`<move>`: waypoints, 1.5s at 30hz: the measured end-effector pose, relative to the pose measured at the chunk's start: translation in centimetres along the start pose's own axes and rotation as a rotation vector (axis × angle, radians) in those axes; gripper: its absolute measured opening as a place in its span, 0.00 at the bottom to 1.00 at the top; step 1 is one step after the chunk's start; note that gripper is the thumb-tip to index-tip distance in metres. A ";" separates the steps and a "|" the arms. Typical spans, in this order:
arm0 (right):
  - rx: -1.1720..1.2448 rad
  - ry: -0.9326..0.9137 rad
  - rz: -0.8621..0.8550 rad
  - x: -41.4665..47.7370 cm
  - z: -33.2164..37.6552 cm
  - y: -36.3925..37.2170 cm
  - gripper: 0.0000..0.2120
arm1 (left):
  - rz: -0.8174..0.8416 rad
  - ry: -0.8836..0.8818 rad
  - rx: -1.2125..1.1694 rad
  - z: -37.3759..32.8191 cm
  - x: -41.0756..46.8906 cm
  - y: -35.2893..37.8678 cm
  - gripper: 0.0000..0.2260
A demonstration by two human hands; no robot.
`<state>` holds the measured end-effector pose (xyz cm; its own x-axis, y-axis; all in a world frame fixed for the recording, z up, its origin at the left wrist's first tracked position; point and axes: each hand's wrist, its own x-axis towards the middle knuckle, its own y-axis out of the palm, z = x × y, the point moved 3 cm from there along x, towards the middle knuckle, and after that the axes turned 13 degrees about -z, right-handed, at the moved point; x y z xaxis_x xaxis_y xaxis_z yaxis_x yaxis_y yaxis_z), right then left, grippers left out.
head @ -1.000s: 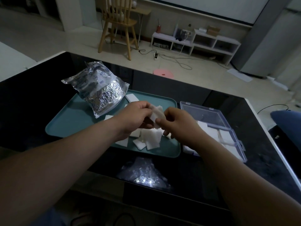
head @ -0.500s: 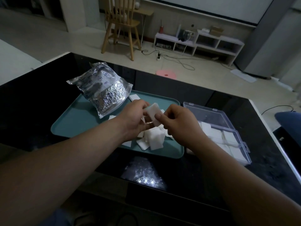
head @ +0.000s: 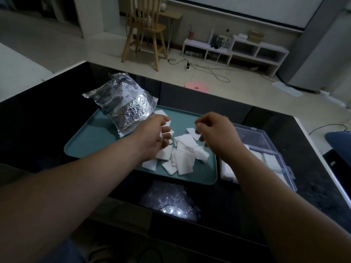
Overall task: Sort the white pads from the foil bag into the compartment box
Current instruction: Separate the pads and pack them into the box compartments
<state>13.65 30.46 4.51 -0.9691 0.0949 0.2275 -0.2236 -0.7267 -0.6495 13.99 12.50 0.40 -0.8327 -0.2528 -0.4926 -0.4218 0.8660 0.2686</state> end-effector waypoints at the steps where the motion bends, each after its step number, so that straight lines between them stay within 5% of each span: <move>1: -0.113 -0.033 0.071 0.0 -0.6 0.3 0.05 | -0.020 0.003 0.013 0.0 0.0 -0.1 0.09; 4: -0.357 -0.095 0.360 -1.3 -1.6 1.9 0.15 | -0.071 0.019 0.084 0.0 0.1 -0.4 0.08; 7: -0.516 -0.220 0.410 -2.3 -1.8 3.4 0.24 | -0.059 0.031 0.108 0.0 -0.4 -0.2 0.09; 14: -0.545 -0.229 0.337 -2.6 -1.6 3.8 0.13 | -0.045 0.066 0.187 0.5 -0.4 -0.5 0.10; 18: -0.395 -0.172 0.358 -2.1 -1.8 2.9 0.09 | -0.026 0.082 0.211 0.6 -0.1 -0.4 0.11; 22: 0.019 0.112 0.360 -0.8 -2.1 0.5 0.08 | 0.037 0.078 0.229 0.9 0.3 -0.1 0.10; 28: 0.511 0.388 0.280 -0.6 -2.1 -0.4 0.05 | 0.354 0.019 0.277 1.1 -1.5 1.0 0.04; 35: 0.509 0.405 0.423 -1.6 -1.1 0.1 0.10 | 0.530 0.095 0.412 1.6 -1.9 1.4 0.13; 45: 0.315 0.233 0.360 -1.7 -1.4 0.7 0.10 | 0.633 0.147 0.550 1.7 -2.9 1.2 0.18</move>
<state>15.01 30.70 2.67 -0.9842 -0.0753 -0.1604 0.1344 -0.9071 -0.3989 16.52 15.03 0.72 -0.9069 0.3296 -0.2624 0.3420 0.9397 -0.0020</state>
